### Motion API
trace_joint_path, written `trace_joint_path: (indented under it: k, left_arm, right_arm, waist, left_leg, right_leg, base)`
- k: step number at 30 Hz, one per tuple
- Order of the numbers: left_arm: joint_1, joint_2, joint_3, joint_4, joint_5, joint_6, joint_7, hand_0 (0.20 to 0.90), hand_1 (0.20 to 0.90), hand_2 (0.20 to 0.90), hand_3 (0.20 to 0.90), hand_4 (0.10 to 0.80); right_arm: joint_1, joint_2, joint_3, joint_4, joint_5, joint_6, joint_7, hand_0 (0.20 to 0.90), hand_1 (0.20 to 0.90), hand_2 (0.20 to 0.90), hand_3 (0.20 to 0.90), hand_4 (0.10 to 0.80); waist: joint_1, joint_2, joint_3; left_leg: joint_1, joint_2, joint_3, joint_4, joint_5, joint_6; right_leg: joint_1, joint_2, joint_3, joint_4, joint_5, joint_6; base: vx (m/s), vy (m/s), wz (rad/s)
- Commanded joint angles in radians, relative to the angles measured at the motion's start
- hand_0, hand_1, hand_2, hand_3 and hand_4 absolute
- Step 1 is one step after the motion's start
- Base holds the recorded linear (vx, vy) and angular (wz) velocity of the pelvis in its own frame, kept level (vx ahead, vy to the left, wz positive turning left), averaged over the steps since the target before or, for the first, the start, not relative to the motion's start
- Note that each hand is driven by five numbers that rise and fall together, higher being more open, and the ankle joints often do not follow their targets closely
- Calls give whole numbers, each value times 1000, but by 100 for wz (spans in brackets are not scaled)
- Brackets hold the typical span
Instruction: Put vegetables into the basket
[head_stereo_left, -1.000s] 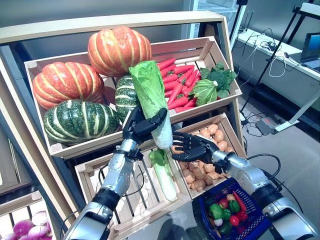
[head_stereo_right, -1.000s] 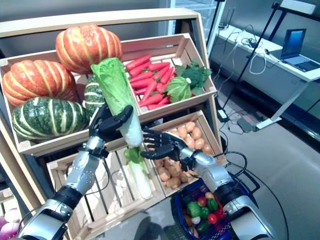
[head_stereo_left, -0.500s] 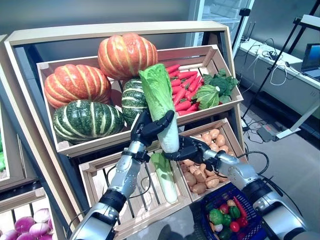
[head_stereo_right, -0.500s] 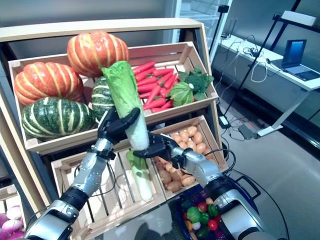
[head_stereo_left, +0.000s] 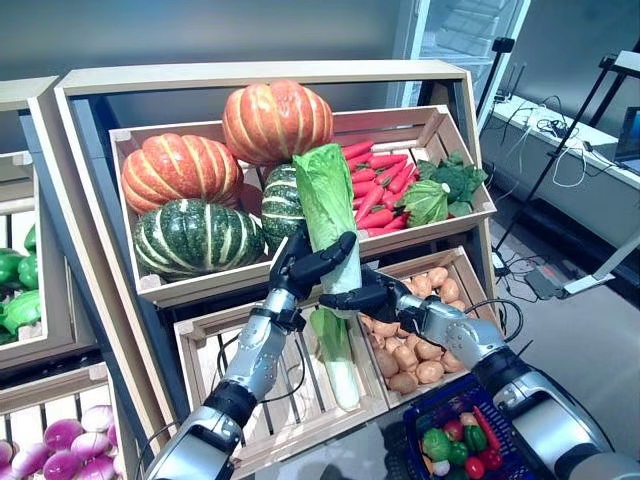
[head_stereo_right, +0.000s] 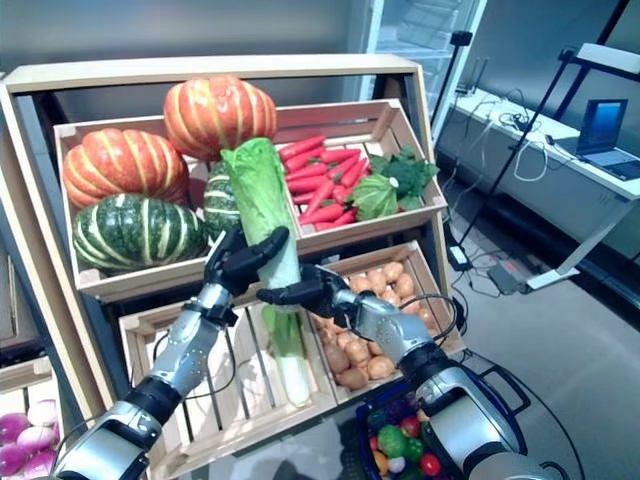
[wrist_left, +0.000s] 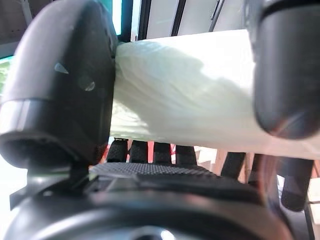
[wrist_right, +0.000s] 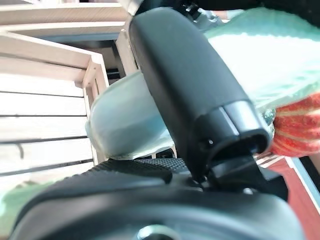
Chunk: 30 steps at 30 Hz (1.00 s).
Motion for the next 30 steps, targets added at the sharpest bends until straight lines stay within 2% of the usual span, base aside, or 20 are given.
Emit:
trace_joint_path:
  k: [1, 2, 15, 23, 24, 25, 26, 30]
  left_arm:
    - [-94, -59, -98, 44, -14, -75, -104, 300, 300, 300, 300, 400]
    - [-90, -59, -99, 45, -21, -78, -107, 300, 300, 300, 300, 400]
    - [-95, -50, -136, -1, 2, -84, -103, 300, 300, 300, 300, 400]
    - [-89, -39, -134, -14, 18, -54, -95, 300, 300, 300, 300, 400]
    - [-86, -32, -132, -12, 21, -34, -104, 493, 493, 493, 493, 529]
    - [-82, -27, -129, -16, 24, -18, -105, 787, 787, 787, 787, 725]
    - [-81, -25, -129, -16, 26, -15, -107, 900, 900, 900, 900, 800]
    - [-68, 14, -108, -33, 51, 18, -89, 900, 900, 900, 900, 800]
  right_arm:
    - [-231, 46, -87, 91, 134, -70, -29, 749, 749, 749, 749, 700]
    - [-232, 45, -87, 96, 132, -69, -22, 300, 300, 300, 300, 400]
    - [-230, 28, -88, 145, 74, -83, 1, 300, 300, 300, 300, 400]
    - [-230, 6, -77, 137, 6, -93, -4, 300, 300, 300, 300, 400]
    - [-227, -6, -77, 141, -11, -94, 1, 300, 300, 300, 300, 400]
    - [-221, -12, -78, 143, -22, -96, 4, 300, 300, 300, 300, 400]
    - [-218, -15, -79, 143, -25, -96, 6, 300, 300, 300, 300, 400]
    - [-179, -57, -92, 148, -68, -119, 8, 300, 300, 300, 300, 400]
  waist:
    - [19, -6, -102]
    - [20, -6, -103]
    - [16, -6, -100]
    - [11, -5, -100]
    - [9, -4, -100]
    - [8, -3, -101]
    - [8, -3, -101]
    - [2, 0, -97]
  left_leg:
    - [-4, -45, 15, 1, -149, 30]
    - [-3, -45, 15, 1, -149, 31]
    - [-4, -46, 20, 1, -150, 36]
    - [-2, -48, 22, 1, -152, 37]
    - [-1, -48, 24, 1, -152, 37]
    - [-1, -47, 25, 1, -152, 37]
    - [-1, -47, 26, 1, -152, 37]
    - [0, -45, 35, 1, -151, 38]
  right_leg:
    - [-14, 8, -8, 2, -66, -40]
    - [-14, 8, -8, 2, -66, -40]
    - [-21, 7, 1, 2, -62, -40]
    - [-21, 7, 9, 2, -60, -37]
    - [-21, 7, 11, 2, -59, -37]
    - [-22, 7, 12, 2, -59, -36]
    - [-22, 7, 12, 2, -59, -36]
    - [-23, 8, 19, 2, -56, -35]
  base:
    - [0, 0, 0]
    - [0, 0, 0]
    - [0, 0, 0]
    - [0, 0, 0]
    - [0, 0, 0]
    - [0, 0, 0]
    - [0, 0, 0]
    - [0, 0, 0]
